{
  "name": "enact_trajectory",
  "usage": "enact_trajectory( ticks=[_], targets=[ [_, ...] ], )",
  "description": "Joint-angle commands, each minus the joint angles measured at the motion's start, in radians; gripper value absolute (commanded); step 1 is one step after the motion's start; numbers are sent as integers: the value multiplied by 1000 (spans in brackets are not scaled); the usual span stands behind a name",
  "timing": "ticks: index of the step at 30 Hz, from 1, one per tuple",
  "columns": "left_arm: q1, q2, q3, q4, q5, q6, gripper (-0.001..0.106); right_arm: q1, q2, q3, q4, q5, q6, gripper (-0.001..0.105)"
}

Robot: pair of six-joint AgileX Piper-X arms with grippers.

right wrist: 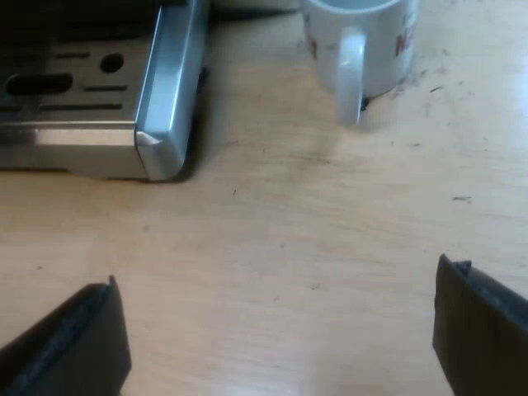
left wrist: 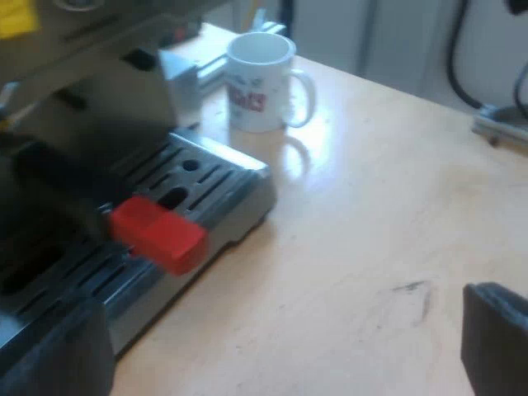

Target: Place mug into machine

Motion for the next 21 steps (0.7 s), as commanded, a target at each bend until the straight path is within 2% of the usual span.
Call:
enact_trajectory(
  ticks=[1, 6, 11, 16, 21],
  targets=[
    [-27, 5, 38, -79, 8, 7, 87, 10, 35, -9, -8, -2, -4, 77],
    [-40, 8, 160, -240, 8, 7, 87, 10, 103, -9, -24, -2, -4, 77],
    [-40, 9, 250, -321, 8, 7, 87, 10, 150, 24, -77, -2, -4, 77],
    [-40, 11, 301, -330, 8, 7, 87, 10, 167, 128, -197, -2, -4, 77],
    [-40, 10, 326, -349, 8, 7, 87, 10, 167, 290, -441, -2, -4, 77]
  ],
)
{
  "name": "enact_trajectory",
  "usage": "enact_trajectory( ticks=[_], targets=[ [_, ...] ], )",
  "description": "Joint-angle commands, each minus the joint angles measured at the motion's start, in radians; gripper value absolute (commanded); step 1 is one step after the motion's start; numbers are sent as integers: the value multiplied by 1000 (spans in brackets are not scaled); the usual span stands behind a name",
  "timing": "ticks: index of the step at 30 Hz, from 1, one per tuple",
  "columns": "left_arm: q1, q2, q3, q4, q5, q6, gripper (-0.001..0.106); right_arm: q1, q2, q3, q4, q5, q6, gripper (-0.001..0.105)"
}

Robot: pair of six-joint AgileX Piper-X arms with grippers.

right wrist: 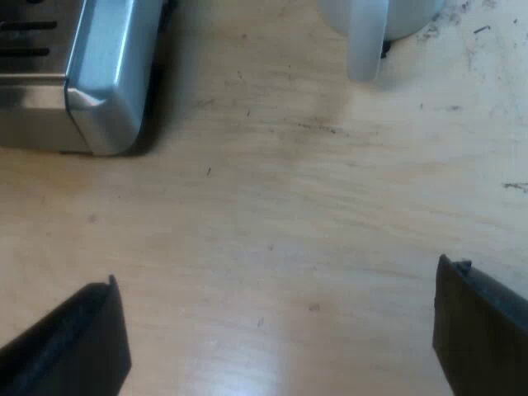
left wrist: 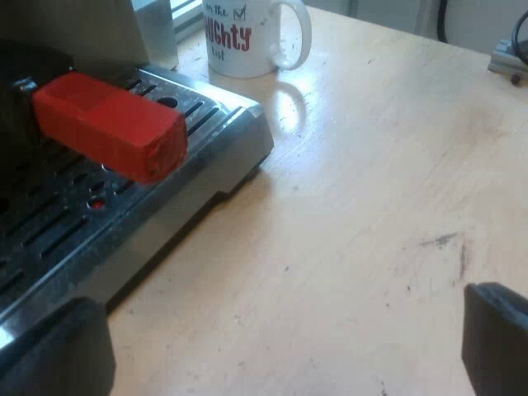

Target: Place mug into machine

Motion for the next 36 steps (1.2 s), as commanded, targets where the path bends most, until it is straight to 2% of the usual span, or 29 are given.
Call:
enact_trajectory(
  ticks=[1, 4, 6, 7, 9, 11, 13, 15, 20, 29, 36],
  targets=[
    [-8, 4, -2, -27, 6, 2, 87, 1, -1, 66, -143, -2, -4, 77],
    [-8, 15, -1, -30, 6, 2, 87, 1, 8, 150, -319, 9, -4, 77],
    [-8, 34, 0, -30, 6, 2, 87, 1, 27, 222, -476, 53, -4, 77],
    [-8, 43, 0, -30, 6, 2, 87, 1, 32, 233, -489, 58, -4, 77],
    [-8, 73, 0, -30, 6, -1, 87, 1, 75, 286, -631, 122, -4, 77],
    [-8, 89, 0, -30, 6, -1, 87, 1, 117, 316, -741, 138, -4, 77],
    [-8, 103, 0, -33, 6, -1, 87, 1, 148, 323, -785, 138, -4, 77],
    [-8, 126, 0, -39, 6, -5, 87, 1, 258, 325, -918, 150, -4, 77],
    [-8, 154, 0, -39, 6, -5, 87, 1, 421, 325, -1106, 175, 6, 77],
    [-8, 163, 0, -53, 6, -13, 87, 1, 714, 325, -1456, 188, 11, 77],
    [-8, 163, 0, -53, 6, -13, 87, 1, 883, 284, -1556, 246, 11, 77]
  ],
)
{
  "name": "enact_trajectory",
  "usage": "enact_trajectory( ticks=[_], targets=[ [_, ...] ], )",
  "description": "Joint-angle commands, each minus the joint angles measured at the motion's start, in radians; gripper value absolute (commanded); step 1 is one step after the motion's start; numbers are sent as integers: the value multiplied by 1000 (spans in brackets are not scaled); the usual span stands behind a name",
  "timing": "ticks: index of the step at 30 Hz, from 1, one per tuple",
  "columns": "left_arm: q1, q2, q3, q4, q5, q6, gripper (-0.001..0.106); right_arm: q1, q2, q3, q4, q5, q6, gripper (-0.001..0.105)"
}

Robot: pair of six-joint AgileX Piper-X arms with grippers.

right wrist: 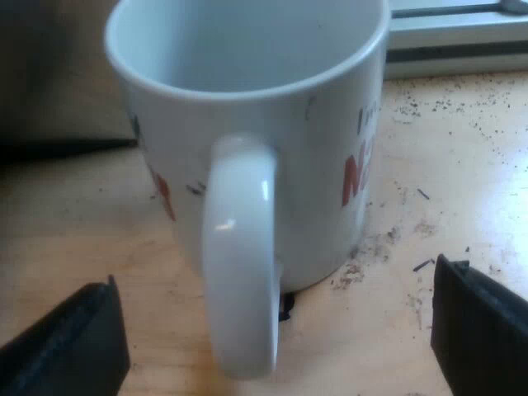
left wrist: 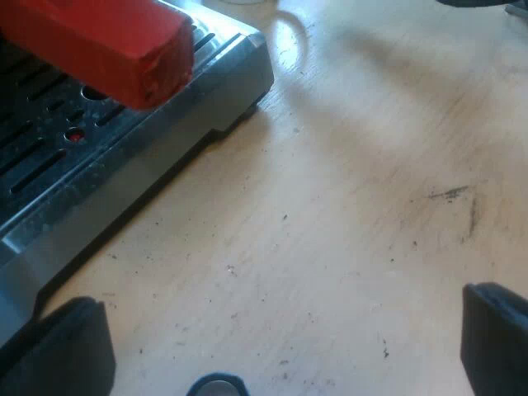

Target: Place mug into machine

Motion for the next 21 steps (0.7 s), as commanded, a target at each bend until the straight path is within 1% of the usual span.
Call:
enact_trajectory(
  ticks=[1, 6, 9, 12, 14, 15, 17, 18, 19, 20, 21],
  targets=[
    [-8, -1, -2, -18, 6, -10, 87, 1, 48, -32, -25, 11, 1, 77],
    [-8, -1, -2, -22, 6, -10, 87, 1, 130, -97, -25, 11, 1, 77],
    [-8, -1, -2, -22, 6, -10, 87, 1, 153, -120, -25, 11, 1, 77],
    [-8, -1, -2, -22, 6, -10, 87, 1, 158, -126, -23, 11, 1, 76],
    [-8, -1, -2, -22, 6, -10, 87, 1, 158, -126, -9, 11, 35, 59],
    [-8, -1, -2, -22, 6, -10, 87, 1, 158, -126, -6, 11, 41, 53],
    [-8, -1, -2, -27, 6, -10, 87, 1, 158, -126, 15, 11, 54, 27],
    [-8, -1, -2, -30, 6, -10, 87, 1, 158, -126, 15, 11, 54, 20],
    [-8, -1, -2, -38, 6, -10, 87, 1, 158, -126, 15, 9, 54, 7],
    [-8, -1, -2, -44, 6, -10, 87, 1, 156, -126, 15, 0, 56, 0],
    [-8, -1, -2, -45, 6, -10, 87, 1, 152, -126, 15, -4, 56, 0]
  ],
)
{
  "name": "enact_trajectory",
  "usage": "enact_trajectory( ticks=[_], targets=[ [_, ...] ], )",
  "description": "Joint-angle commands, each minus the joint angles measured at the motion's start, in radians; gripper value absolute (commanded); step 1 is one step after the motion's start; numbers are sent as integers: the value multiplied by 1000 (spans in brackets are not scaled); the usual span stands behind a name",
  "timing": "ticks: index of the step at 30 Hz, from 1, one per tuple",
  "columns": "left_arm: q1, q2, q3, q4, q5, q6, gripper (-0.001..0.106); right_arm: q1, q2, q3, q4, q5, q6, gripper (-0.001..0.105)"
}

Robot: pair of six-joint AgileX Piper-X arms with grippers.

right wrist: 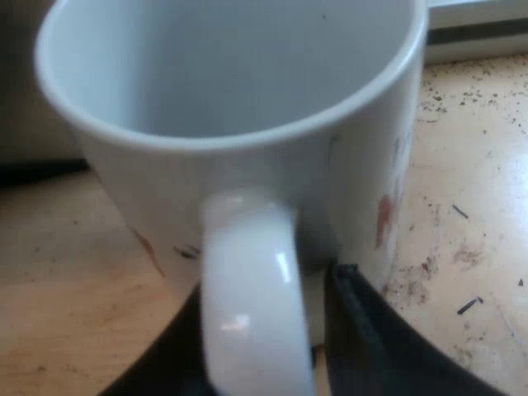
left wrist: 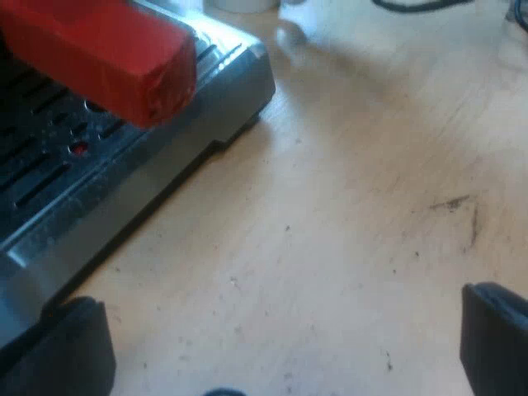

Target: Place mug into machine

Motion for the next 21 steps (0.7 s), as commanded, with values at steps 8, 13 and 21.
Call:
enact_trajectory(
  ticks=[8, 13, 21],
  targets=[
    [-8, -1, 8, -24, 6, -10, 87, 35, -191, 5, 193, -3, -48, 0],
    [-8, -1, 24, -24, -17, -10, 87, 65, -295, 7, 314, 4, -102, 0],
    [-8, -1, 25, -26, -146, -10, 87, 199, -730, 7, 676, 101, -129, 0]
  ],
)
